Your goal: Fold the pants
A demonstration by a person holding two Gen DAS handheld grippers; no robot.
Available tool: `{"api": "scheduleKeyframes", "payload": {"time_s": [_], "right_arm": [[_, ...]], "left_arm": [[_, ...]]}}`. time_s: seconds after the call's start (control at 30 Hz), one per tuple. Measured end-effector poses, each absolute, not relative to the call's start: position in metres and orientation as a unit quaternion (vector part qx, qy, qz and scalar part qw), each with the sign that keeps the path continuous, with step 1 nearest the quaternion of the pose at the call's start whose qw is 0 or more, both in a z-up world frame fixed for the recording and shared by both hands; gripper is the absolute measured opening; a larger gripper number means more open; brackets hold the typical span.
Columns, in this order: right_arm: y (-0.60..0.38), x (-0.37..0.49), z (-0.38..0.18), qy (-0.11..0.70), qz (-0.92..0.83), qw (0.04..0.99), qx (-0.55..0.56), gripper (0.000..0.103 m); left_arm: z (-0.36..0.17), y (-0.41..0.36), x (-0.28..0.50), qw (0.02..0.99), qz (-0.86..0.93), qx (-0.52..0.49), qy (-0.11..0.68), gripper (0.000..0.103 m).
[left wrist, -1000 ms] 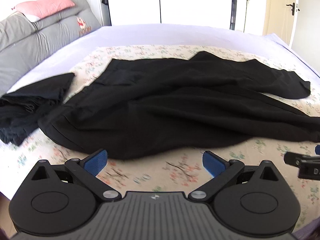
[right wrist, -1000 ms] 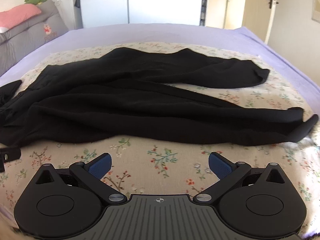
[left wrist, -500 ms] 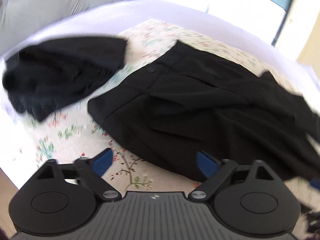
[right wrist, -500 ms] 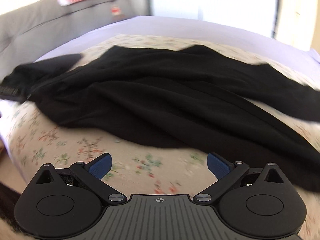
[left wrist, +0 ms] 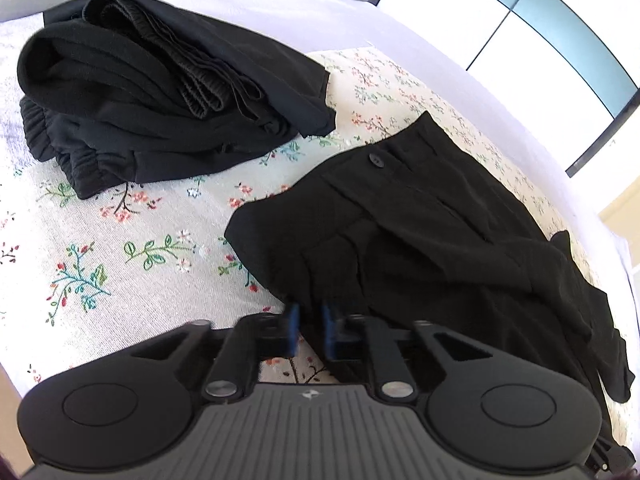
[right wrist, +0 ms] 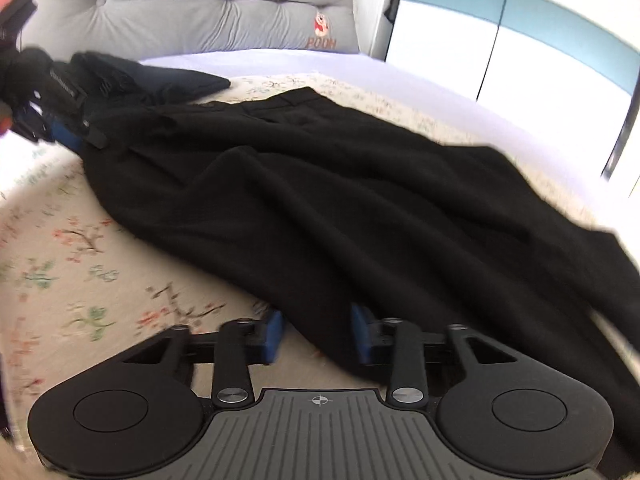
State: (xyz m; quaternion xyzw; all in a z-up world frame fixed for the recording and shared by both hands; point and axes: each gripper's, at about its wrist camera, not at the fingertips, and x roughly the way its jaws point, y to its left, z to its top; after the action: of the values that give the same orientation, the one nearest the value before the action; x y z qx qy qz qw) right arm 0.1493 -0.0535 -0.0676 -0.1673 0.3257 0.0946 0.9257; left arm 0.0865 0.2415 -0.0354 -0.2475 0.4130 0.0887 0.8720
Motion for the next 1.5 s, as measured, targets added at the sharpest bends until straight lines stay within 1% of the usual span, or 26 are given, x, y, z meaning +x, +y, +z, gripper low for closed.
{"api": "scheduleKeyframes", "payload": {"time_s": [0.07, 0.13, 0.27, 0.47, 0.5, 0.57, 0.67, 0.73, 0.77, 0.8, 0.83, 0.87, 0.9, 0.93, 0.97, 1.0, 1.07, 1.1, 1.17, 1.43, 1.5], "right_arm": [[-0.050, 0.151, -0.069, 0.327, 0.097, 0.923, -0.179, 0.004], [-0.046, 0.149, -0.066, 0.332, 0.097, 0.919, -0.186, 0.002], [-0.038, 0.134, -0.049, 0.345, 0.119, 0.911, -0.195, 0.001], [-0.029, 0.097, -0.018, 0.386, 0.165, 0.895, -0.152, 0.001], [-0.026, 0.091, -0.016, 0.394, 0.170, 0.891, -0.150, 0.001], [-0.019, 0.085, -0.017, 0.407, 0.179, 0.884, -0.144, 0.001], [-0.011, 0.079, -0.024, 0.424, 0.181, 0.875, -0.145, 0.002], [-0.006, 0.078, -0.030, 0.429, 0.176, 0.872, -0.153, 0.008], [-0.007, 0.078, -0.032, 0.435, 0.178, 0.871, -0.147, 0.011], [-0.009, 0.079, -0.031, 0.438, 0.177, 0.871, -0.136, 0.013], [-0.011, 0.079, -0.030, 0.438, 0.176, 0.872, -0.127, 0.015], [-0.014, 0.079, -0.027, 0.436, 0.174, 0.875, -0.118, 0.025], [-0.017, 0.078, -0.023, 0.433, 0.171, 0.878, -0.107, 0.039], [-0.023, 0.078, -0.020, 0.430, 0.166, 0.882, -0.096, 0.046], [-0.028, 0.078, -0.017, 0.427, 0.159, 0.886, -0.088, 0.056], [-0.033, 0.078, -0.014, 0.423, 0.150, 0.890, -0.082, 0.060], [-0.047, 0.076, -0.008, 0.416, 0.133, 0.896, -0.075, 0.063], [-0.055, 0.075, -0.005, 0.414, 0.124, 0.899, -0.071, 0.069], [-0.074, 0.075, -0.001, 0.411, 0.101, 0.904, -0.059, 0.075], [-0.167, 0.076, 0.000, 0.409, -0.012, 0.912, -0.005, 0.080], [-0.188, 0.072, 0.000, 0.407, -0.042, 0.912, -0.002, 0.085]], "left_arm": [[-0.028, 0.239, 0.086, 0.881, 0.095, -0.234, 0.401, 0.050], [-0.019, 0.240, 0.082, 0.890, 0.101, -0.223, 0.384, 0.049], [-0.007, 0.244, 0.078, 0.897, 0.106, -0.213, 0.372, 0.049], [-0.009, 0.252, 0.071, 0.888, 0.127, -0.212, 0.388, 0.049], [-0.010, 0.253, 0.068, 0.887, 0.135, -0.206, 0.391, 0.048], [-0.011, 0.253, 0.066, 0.888, 0.156, -0.183, 0.393, 0.048], [-0.015, 0.253, 0.064, 0.881, 0.152, -0.174, 0.413, 0.050], [-0.014, 0.246, 0.059, 0.885, 0.160, -0.142, 0.414, 0.060], [-0.011, 0.243, 0.055, 0.888, 0.160, -0.132, 0.409, 0.073], [-0.008, 0.239, 0.052, 0.893, 0.154, -0.126, 0.404, 0.080], [-0.005, 0.236, 0.049, 0.897, 0.146, -0.122, 0.398, 0.090], [-0.001, 0.231, 0.047, 0.901, 0.137, -0.118, 0.394, 0.098], [0.002, 0.225, 0.044, 0.906, 0.125, -0.111, 0.389, 0.103], [0.004, 0.218, 0.043, 0.910, 0.114, -0.103, 0.385, 0.103], [0.005, 0.210, 0.042, 0.913, 0.102, -0.095, 0.383, 0.103], [0.006, 0.201, 0.041, 0.915, 0.090, -0.088, 0.383, 0.103], [0.006, 0.181, 0.042, 0.918, 0.064, -0.085, 0.382, 0.103], [0.006, 0.169, 0.043, 0.918, 0.046, -0.085, 0.385, 0.103], [0.006, 0.146, 0.045, 0.917, 0.014, -0.082, 0.391, 0.103], [0.001, 0.030, 0.058, 0.916, -0.072, 0.021, 0.393, 0.103], [-0.002, 0.002, 0.061, 0.913, -0.088, 0.041, 0.396, 0.103]]}}
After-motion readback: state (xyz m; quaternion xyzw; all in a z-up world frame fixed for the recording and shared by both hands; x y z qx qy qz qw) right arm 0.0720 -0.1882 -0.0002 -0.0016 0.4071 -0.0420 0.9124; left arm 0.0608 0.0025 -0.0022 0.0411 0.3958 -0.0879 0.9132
